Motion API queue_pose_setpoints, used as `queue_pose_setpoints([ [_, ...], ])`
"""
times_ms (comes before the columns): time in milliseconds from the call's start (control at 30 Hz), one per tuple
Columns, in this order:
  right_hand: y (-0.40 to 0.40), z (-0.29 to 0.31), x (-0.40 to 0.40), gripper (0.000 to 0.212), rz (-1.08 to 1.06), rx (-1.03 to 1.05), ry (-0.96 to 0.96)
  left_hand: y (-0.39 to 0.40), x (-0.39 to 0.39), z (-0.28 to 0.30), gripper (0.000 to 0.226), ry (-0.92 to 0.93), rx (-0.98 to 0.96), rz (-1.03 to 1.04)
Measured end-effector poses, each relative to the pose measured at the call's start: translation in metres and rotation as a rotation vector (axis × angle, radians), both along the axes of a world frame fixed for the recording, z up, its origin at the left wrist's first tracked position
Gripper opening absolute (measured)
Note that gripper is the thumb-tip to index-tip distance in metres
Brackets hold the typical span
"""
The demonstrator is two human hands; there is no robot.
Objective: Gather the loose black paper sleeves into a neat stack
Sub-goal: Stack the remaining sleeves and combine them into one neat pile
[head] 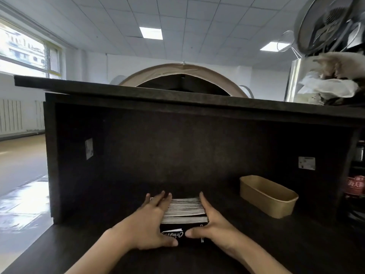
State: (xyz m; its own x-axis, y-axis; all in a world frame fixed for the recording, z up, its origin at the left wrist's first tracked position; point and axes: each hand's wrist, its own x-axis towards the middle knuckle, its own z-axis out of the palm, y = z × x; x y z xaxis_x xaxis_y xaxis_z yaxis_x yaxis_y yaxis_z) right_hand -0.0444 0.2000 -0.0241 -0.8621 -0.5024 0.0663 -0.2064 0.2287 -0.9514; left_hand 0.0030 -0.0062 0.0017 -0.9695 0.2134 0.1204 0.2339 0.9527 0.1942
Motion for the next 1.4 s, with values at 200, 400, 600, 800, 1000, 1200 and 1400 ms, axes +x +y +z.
queue_pose_setpoints([
  [200, -0.017, 0.004, 0.003, 0.071, -0.171, -0.298, -0.156, 0.009, 0.008, 0.002, 0.117, 0.065, -0.123, 0.066],
  [400, -0.023, -0.005, -0.007, 0.061, -0.301, -0.271, -0.119, 0.013, 0.010, 0.005, 0.118, 0.077, -0.137, 0.090],
  [600, -0.021, 0.002, 0.001, 0.062, -0.248, -0.265, -0.202, 0.011, 0.008, 0.008, 0.118, 0.160, -0.307, 0.038],
  [800, -0.025, 0.014, 0.004, 0.082, -0.258, -0.336, -0.239, 0.012, 0.011, 0.007, 0.116, 0.151, -0.176, 0.021],
  [1000, -0.023, 0.009, 0.004, 0.064, -0.222, -0.276, -0.253, 0.012, 0.009, 0.005, 0.117, 0.140, -0.155, 0.021],
  [1200, -0.020, 0.009, 0.012, 0.097, -0.177, -0.252, -0.196, 0.009, 0.009, 0.000, 0.117, 0.163, -0.127, 0.012],
  [1400, 0.004, 0.043, 0.005, 0.114, 0.097, 0.678, 0.402, 0.008, 0.007, 0.003, 0.117, 0.165, -0.183, 0.023],
])
